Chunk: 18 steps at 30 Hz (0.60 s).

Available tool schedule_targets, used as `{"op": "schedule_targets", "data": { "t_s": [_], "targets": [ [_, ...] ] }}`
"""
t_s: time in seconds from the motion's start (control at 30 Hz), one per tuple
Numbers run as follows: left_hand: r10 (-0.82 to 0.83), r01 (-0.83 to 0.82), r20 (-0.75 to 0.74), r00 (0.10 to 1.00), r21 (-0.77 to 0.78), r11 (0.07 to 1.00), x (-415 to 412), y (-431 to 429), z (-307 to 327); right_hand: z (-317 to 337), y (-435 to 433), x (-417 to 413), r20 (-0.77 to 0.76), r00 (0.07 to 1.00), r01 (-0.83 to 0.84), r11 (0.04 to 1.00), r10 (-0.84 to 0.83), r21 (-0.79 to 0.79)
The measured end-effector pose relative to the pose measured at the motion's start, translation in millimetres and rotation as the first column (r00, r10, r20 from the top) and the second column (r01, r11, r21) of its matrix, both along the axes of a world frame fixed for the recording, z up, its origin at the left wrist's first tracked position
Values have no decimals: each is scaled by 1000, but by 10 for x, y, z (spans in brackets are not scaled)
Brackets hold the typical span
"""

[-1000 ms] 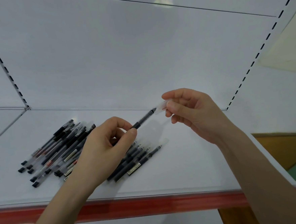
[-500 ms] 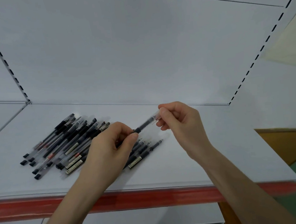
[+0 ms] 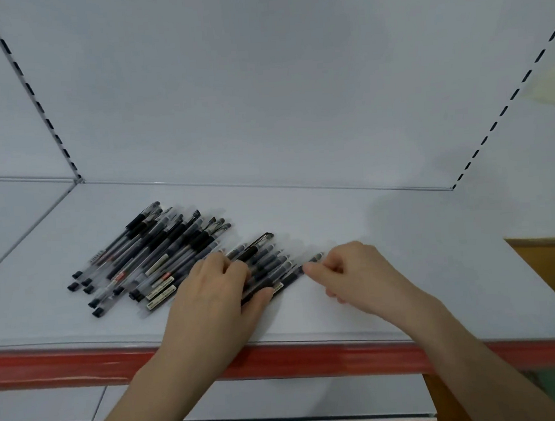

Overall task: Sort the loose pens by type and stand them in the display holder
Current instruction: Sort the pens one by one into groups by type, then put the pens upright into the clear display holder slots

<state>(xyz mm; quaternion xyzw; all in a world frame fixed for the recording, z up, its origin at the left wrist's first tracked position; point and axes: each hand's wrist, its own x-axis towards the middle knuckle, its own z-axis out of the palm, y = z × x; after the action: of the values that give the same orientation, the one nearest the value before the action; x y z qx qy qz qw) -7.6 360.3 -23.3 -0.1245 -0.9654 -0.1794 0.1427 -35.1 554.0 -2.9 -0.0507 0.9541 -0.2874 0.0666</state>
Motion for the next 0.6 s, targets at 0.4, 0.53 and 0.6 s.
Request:
{"op": "schedule_targets", "data": {
  "t_s": [0.4, 0.53, 0.6],
  "targets": [
    [137, -113, 128, 982, -179, 977, -195, 120, 106, 82, -454, -477, -1, 998, -58, 988, 59, 140],
    [144, -94, 168, 975, -274, 957, -299, 182, 150, 76, -480, -568, 43, 998, -49, 996, 46, 79],
    [151, -91, 182, 972, -301, 949, -326, 182, 161, 92, -459, -593, 35, 999, -43, 992, 39, 118]
  ]
}}
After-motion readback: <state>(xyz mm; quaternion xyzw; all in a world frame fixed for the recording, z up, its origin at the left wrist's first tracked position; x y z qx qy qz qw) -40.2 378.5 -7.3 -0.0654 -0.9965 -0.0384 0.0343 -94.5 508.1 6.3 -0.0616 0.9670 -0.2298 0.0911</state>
